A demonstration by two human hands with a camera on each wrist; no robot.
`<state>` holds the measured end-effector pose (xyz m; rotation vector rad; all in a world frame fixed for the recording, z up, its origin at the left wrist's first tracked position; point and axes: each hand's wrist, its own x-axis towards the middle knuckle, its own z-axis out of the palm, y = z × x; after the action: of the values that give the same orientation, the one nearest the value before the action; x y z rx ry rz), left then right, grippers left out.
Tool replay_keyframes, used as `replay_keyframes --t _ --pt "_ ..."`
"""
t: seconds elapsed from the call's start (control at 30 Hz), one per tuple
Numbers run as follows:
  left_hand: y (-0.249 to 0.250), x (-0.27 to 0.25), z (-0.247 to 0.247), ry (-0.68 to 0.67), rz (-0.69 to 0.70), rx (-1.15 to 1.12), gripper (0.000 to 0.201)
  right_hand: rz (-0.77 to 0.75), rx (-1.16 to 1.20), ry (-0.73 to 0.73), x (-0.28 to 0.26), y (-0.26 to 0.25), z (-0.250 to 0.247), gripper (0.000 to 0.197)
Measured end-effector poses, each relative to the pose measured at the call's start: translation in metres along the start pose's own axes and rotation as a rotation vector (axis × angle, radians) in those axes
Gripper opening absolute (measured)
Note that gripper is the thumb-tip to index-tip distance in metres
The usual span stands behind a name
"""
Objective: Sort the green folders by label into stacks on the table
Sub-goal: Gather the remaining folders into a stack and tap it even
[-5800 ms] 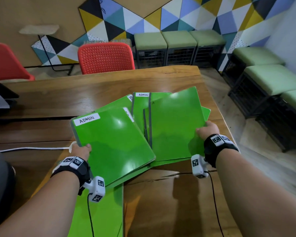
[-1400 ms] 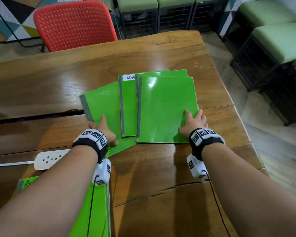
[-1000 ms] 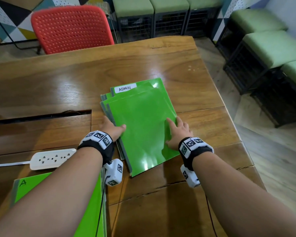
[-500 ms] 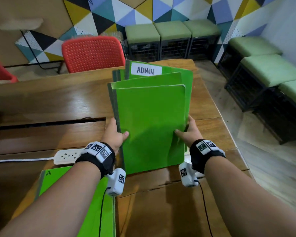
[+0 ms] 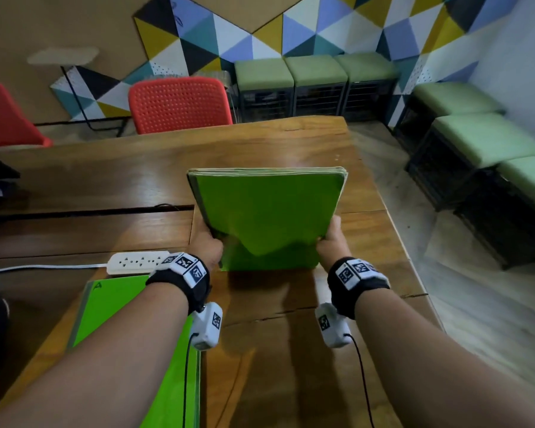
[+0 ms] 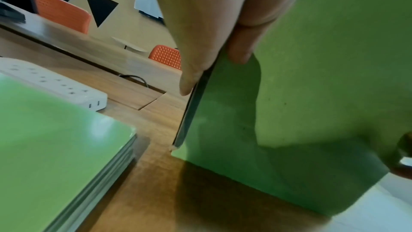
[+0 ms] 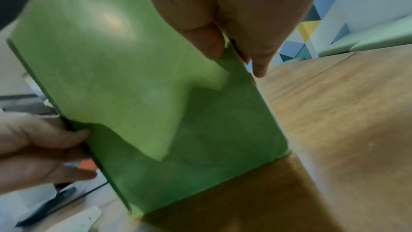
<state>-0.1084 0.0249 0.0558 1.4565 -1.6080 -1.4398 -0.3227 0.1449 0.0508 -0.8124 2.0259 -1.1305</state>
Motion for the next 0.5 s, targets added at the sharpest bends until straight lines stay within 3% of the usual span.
replay_keyframes --t 0.2,0.27,0.4,0.5 --pt "0.014 -0.014 -0.003 0.205 -0.02 0.295 0.043 -0.066 -0.165 0.105 -0.005 -0.016 -0.011 0.039" --pt "0.024 -0.02 -0.015 0.268 -0.015 0.368 0.036 -0.111 -0.16 0.099 -0.006 -0.029 -0.009 0.042" --pt "0.015 -0.043 -0.048 0.339 -0.1 0.51 0.038 -0.096 -0.18 -0.039 -0.016 -0.035 0.021 0.046" --pt "-0.016 -0.061 -0.085 0.334 -0.213 0.618 0.038 -0.09 -0.266 -0.199 -0.038 -0.022 0.059 0.037"
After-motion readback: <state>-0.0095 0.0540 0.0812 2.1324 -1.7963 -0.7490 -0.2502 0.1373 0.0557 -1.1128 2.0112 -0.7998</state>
